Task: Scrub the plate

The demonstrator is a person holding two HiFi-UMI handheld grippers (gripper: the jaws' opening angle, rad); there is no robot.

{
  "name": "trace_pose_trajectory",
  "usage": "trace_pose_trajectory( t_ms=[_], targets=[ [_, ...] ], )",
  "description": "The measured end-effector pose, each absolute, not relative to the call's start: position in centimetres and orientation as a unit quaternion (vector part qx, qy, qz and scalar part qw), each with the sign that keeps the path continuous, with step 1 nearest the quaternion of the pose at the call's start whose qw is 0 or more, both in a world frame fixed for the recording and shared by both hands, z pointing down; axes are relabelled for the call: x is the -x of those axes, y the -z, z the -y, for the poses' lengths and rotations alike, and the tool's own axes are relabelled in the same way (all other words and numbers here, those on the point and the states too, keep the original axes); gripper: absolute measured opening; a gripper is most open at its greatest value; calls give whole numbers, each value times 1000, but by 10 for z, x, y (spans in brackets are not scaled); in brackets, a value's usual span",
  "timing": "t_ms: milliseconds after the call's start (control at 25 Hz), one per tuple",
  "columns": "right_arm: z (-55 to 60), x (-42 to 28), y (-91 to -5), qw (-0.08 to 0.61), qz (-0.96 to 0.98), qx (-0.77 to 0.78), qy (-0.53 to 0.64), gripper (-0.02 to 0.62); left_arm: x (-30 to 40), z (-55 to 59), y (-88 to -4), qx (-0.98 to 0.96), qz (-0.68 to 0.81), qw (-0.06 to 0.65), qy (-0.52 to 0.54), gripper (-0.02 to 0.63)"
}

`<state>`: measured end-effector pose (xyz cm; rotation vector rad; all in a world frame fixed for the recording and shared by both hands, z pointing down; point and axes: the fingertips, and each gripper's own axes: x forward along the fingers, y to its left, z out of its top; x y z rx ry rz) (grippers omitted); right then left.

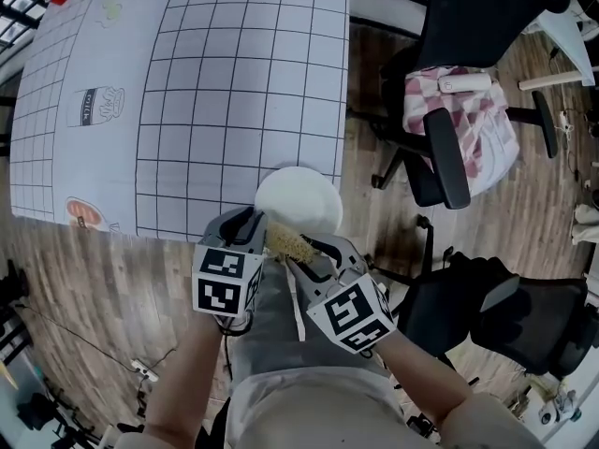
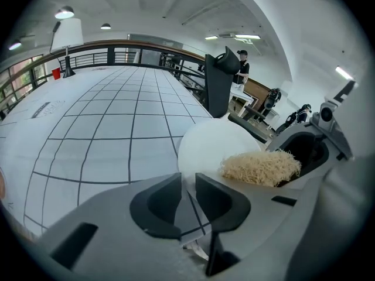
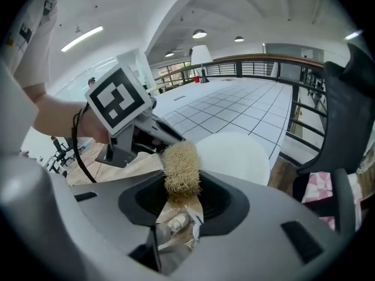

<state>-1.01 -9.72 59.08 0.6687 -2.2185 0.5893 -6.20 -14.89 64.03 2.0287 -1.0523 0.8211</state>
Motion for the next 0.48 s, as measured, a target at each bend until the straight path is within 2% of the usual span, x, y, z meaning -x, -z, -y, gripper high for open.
trace_pose_trajectory(
  t_ms=[480],
  targets=[
    [101, -22, -597, 363, 851, -293, -240, 141, 63, 149, -641, -782, 409, 356, -306, 89]
  ],
)
